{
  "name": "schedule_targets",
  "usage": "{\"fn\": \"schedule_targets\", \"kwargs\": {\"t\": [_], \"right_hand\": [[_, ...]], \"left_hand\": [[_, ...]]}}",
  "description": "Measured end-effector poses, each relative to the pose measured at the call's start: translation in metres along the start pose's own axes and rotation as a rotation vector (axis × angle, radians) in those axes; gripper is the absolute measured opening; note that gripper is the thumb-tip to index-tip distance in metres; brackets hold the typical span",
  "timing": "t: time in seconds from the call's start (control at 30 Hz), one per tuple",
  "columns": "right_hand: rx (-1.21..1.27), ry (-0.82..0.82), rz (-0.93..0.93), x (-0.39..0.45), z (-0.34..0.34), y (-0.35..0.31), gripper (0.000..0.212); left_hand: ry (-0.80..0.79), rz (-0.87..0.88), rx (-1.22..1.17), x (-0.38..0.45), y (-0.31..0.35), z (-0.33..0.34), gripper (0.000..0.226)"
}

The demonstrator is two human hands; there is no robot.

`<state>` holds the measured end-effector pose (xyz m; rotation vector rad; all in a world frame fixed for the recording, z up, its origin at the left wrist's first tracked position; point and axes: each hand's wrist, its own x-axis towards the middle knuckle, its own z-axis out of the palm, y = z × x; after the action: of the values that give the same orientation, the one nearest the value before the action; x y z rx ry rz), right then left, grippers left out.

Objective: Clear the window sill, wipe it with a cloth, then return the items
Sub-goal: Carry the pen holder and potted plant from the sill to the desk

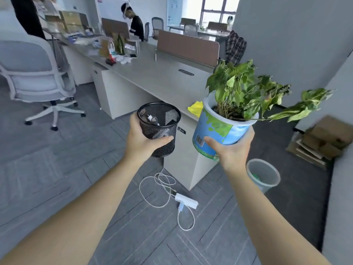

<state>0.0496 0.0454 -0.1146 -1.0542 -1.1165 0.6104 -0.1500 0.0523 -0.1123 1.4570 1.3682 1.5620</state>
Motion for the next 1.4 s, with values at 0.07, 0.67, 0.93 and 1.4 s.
{"fn": "schedule_targets", "kwargs": {"t": [0.07,0.67,0.93,1.4], "right_hand": [[-0.011,0.002,0.007,0.028,0.025,0.012,0.085],[-0.112,0.031,0.154,0.278,0.178,0.189,0.077],[-0.142,0.044,0.245,0.375,0.226,0.269,0.076],[-0.316,0.216,0.328,0.465,0.307,0.408,0.079]], "left_hand": [[-0.009,-0.019,0.010,0.037,-0.010,-0.004,0.087],[-0.012,-0.124,0.039,0.338,-0.159,0.068,0.090],[-0.044,-0.208,0.021,0.460,-0.233,0.114,0.091],[-0.250,-0.248,0.113,0.626,-0.374,0.173,0.088]]}}
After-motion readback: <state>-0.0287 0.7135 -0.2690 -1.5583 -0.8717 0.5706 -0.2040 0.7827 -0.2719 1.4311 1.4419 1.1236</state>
